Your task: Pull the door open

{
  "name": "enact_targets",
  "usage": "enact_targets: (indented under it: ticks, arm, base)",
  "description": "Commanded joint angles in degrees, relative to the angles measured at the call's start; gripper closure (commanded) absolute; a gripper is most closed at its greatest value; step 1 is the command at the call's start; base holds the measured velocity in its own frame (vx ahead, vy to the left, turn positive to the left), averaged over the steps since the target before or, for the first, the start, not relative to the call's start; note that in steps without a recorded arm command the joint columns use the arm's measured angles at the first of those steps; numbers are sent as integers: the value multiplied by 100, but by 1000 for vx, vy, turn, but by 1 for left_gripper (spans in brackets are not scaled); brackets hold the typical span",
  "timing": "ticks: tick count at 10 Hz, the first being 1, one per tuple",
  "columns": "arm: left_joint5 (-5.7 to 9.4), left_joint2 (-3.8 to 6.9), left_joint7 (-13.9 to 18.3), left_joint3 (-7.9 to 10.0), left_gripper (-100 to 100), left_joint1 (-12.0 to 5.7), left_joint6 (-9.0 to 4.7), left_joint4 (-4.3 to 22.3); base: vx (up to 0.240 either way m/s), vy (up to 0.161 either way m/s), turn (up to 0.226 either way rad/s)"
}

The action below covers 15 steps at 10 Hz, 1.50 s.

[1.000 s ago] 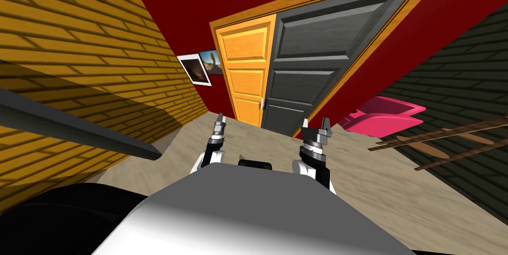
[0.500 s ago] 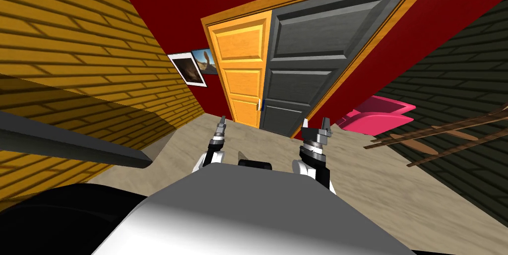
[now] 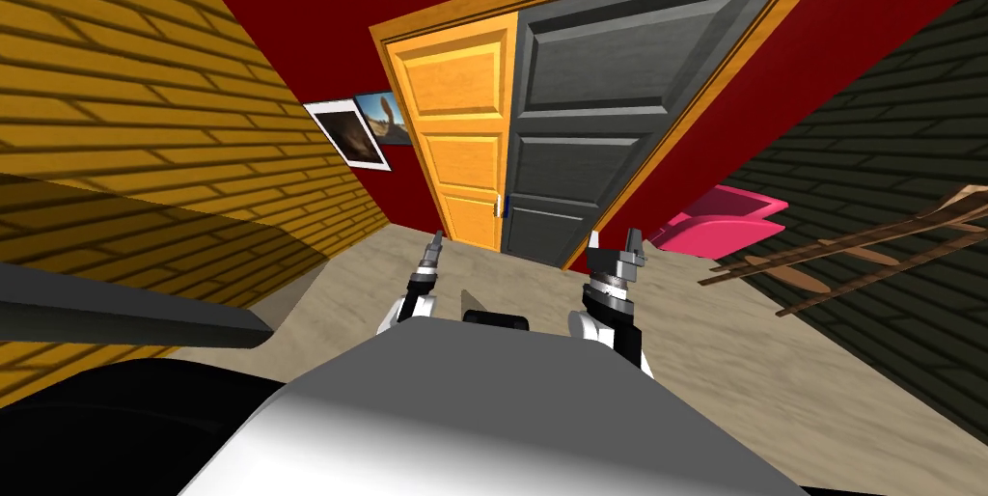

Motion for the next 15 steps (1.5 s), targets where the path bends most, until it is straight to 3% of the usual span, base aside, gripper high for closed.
enact_targets:
  ticks: [1, 15]
  arm:
    - [-29, 27, -239, 40, -100, -46, -30, 194]
    - [-306, 161, -2237, 367, -100, -570, -451, 2187]
  base:
    - [112, -40, -68]
    - [107, -31, -74]
